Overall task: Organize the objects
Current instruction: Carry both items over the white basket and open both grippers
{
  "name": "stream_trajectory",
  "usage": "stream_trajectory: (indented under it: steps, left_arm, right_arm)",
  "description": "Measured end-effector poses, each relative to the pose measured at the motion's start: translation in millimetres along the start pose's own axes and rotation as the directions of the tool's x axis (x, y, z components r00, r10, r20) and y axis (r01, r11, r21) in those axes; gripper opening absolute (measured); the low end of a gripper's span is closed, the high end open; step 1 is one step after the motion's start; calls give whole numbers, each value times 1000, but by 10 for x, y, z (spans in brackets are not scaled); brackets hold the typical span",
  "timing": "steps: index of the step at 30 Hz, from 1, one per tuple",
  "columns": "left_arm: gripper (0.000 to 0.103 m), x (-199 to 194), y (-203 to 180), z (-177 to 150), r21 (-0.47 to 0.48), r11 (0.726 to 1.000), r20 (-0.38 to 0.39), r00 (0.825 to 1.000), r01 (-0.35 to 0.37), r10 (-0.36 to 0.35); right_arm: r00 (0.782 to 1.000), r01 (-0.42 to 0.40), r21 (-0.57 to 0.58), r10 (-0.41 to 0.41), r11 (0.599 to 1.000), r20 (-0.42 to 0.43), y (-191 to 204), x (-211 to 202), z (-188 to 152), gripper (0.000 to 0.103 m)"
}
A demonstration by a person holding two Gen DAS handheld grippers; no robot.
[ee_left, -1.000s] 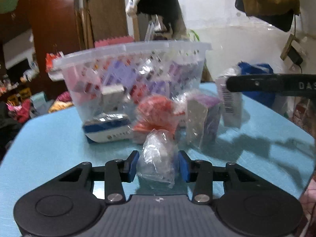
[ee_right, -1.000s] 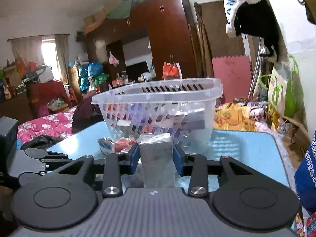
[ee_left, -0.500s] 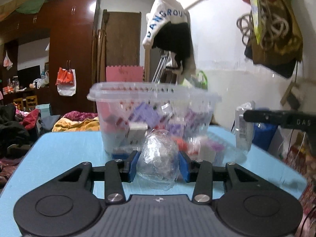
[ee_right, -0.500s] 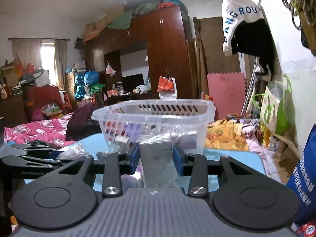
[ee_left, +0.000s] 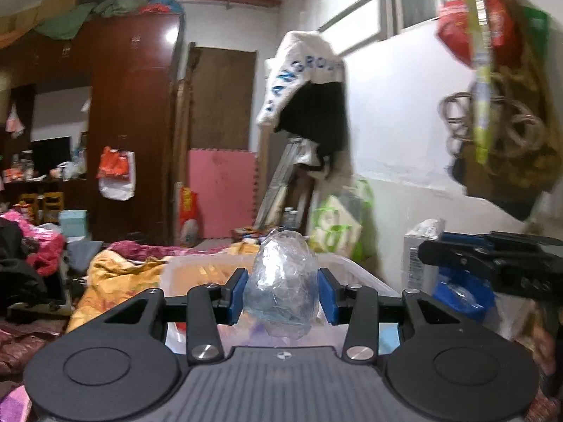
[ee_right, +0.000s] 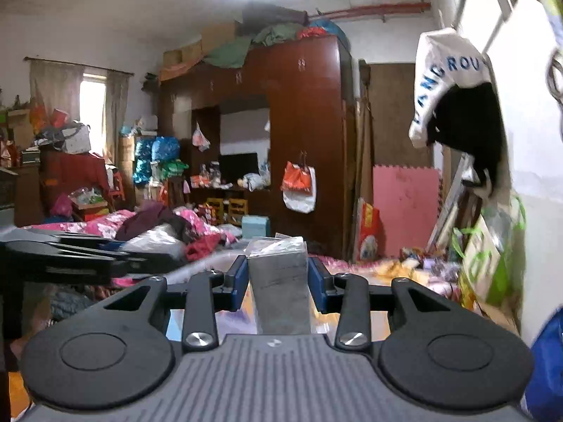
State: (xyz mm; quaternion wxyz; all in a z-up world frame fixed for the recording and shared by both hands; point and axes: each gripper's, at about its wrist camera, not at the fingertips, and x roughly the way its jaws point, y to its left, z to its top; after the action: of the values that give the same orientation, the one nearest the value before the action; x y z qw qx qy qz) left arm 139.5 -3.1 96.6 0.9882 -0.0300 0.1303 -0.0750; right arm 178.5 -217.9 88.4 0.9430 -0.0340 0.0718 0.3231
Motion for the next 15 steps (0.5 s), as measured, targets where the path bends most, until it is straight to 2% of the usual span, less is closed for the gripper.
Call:
stream_trajectory:
  steps: [5,6,7,9,11,14,15]
  left_arm:
    - [47,538,110,114,-59,998,-83,996,-19,14]
    - [49,651,136,106,-57,998,-103,995,-11,5]
    - [56,746,154,82,-49,999,-118,993,-9,3]
    - [65,892,213,26,-68,996,-149,988,-59,49]
    - [65,888,306,-58,-117,991,-167,985,-65,45]
    - [67,568,346,-200,-127,992,-101,995,10,-23]
    - [74,418,316,-279,-115,993,-88,996,12,-22]
  right_arm:
    - [997,39,-72,-43,997,-61,38,436,34,41]
    - [997,32,-80,-38,996,-69,41,522,14,41]
    - [996,25,-85,-31,996,-79,48,557,-6,42]
    - [991,51,-84,-61,995,-117,65,649,-57,57]
    - [992,66,-97,-76,993,-103,124,543,-127,86]
    - [997,47,-80,-52,996,-61,161,207,-246,97]
    - [998,22,-55,-25,998,-52,154,69,-309,100]
